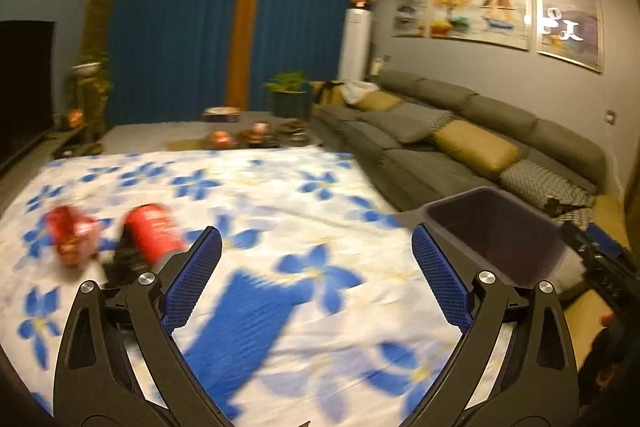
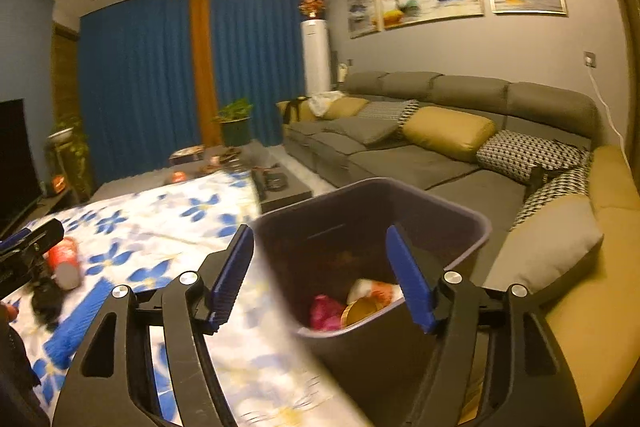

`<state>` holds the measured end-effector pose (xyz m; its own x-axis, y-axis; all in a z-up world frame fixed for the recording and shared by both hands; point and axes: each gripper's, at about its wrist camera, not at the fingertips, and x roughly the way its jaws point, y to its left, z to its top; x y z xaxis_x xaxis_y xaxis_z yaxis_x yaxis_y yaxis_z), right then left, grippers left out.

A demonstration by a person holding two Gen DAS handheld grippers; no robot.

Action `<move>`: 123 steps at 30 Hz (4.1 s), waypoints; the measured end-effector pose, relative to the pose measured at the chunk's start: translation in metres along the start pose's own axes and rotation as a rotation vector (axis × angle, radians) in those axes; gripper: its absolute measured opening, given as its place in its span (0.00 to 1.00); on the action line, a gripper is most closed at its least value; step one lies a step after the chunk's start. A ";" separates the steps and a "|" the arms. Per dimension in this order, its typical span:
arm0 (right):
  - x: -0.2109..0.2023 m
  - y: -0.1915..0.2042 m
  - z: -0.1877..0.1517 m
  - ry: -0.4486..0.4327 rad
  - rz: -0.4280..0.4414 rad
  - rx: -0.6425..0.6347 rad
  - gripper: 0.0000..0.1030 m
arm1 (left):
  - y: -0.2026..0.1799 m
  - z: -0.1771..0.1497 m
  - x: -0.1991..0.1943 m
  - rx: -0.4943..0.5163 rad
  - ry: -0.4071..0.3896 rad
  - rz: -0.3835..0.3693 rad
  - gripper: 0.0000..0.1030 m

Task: Collect trash
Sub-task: 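Move both grippers back over the bed toward the blue net and black bag, then grasp the blue foam net with the right gripper and lift it, then grasp the black plastic bag with the left gripper, then carry the black bag and blue net over the grey bin with both grippers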

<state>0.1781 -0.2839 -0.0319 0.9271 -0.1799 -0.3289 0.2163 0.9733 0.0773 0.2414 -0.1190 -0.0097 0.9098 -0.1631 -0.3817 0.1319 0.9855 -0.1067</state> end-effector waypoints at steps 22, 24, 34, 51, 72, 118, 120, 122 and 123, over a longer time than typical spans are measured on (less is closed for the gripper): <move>-0.006 0.193 -0.063 0.182 0.258 -0.205 0.69 | 0.177 -0.038 -0.112 -0.141 -0.084 0.384 0.91; -0.003 0.203 -0.066 0.197 0.259 -0.215 0.69 | 0.186 -0.038 -0.118 -0.160 -0.094 0.387 0.91; 0.028 0.244 -0.076 0.276 0.249 -0.263 0.69 | 0.206 -0.043 -0.121 -0.194 -0.100 0.390 0.91; 0.077 0.264 -0.095 0.527 0.251 -0.303 0.59 | 0.209 -0.043 -0.118 -0.198 -0.092 0.378 0.91; 0.050 0.237 -0.082 0.422 0.355 -0.207 0.11 | 0.163 -0.032 -0.047 -0.138 0.043 0.163 0.91; -0.034 0.158 -0.034 0.142 0.391 -0.137 0.12 | 0.113 -0.016 -0.058 -0.090 0.055 0.114 0.04; -0.036 0.154 -0.033 0.133 0.389 -0.134 0.12 | 0.106 -0.013 -0.060 -0.077 0.049 0.105 0.04; -0.037 0.148 -0.030 0.123 0.385 -0.131 0.12 | 0.097 -0.011 -0.061 -0.063 0.044 0.092 0.04; -0.038 0.145 -0.029 0.119 0.381 -0.130 0.12 | 0.094 -0.010 -0.061 -0.057 0.042 0.088 0.04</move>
<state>0.1657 -0.1314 -0.0360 0.8898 0.2068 -0.4068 -0.1826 0.9783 0.0979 0.1943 -0.0173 -0.0056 0.8995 -0.0794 -0.4297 0.0291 0.9920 -0.1225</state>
